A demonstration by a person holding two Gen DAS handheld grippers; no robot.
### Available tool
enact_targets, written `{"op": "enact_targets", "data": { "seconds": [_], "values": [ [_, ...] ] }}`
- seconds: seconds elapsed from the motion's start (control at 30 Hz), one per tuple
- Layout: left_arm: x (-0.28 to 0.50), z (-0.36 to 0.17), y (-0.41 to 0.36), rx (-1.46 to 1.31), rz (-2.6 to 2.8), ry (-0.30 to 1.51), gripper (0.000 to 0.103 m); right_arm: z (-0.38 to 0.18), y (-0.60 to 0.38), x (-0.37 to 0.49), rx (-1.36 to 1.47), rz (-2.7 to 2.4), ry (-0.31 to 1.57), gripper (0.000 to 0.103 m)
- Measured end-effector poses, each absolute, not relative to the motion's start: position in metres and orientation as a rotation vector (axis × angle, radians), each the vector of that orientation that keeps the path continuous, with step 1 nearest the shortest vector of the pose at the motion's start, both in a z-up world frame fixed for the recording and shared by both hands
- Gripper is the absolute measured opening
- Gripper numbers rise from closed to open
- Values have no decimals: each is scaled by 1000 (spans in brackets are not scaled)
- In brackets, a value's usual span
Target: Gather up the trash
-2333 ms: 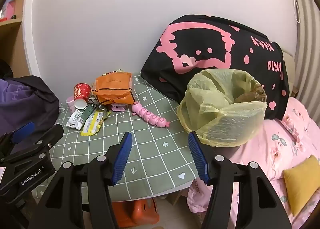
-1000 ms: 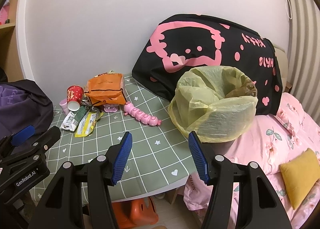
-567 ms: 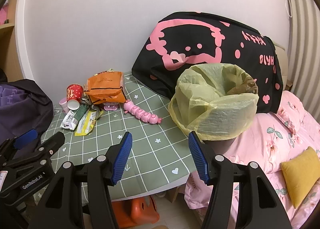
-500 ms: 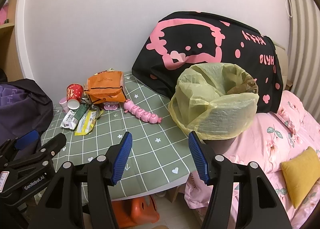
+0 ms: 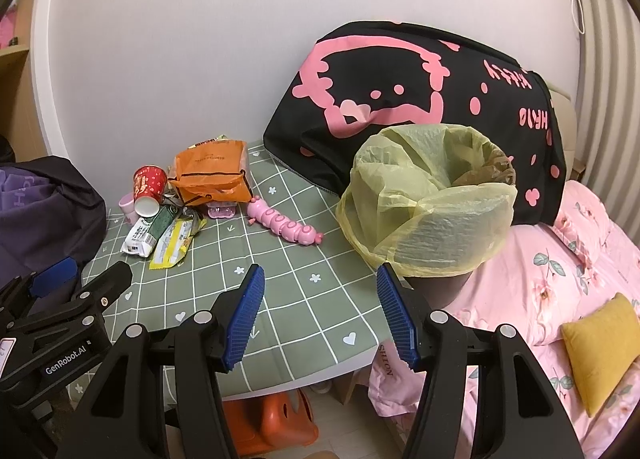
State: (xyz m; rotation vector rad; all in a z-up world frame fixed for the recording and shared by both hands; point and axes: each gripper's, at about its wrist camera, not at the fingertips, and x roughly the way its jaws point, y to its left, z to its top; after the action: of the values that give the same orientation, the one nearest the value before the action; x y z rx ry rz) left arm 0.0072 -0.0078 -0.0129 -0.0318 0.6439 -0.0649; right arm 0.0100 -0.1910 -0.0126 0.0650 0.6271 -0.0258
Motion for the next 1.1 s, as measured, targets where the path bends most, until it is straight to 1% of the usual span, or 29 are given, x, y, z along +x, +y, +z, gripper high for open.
{"op": "enact_targets", "data": {
  "seconds": [0.47, 0.77, 0.93, 1.1],
  "values": [
    [7, -11, -8, -34, -58, 638, 80, -15, -191, 9, 55, -26, 631, 55],
    [21, -10, 9, -71, -32, 643, 80, -19, -201, 16, 63, -34, 639, 55],
    [41, -12, 24, -80, -4, 645, 80, -24, -205, 39, 63, -26, 652, 55],
    [79, -15, 44, -51, 14, 610, 80, -33, -200, 72, 43, 3, 665, 55]
  ]
}}
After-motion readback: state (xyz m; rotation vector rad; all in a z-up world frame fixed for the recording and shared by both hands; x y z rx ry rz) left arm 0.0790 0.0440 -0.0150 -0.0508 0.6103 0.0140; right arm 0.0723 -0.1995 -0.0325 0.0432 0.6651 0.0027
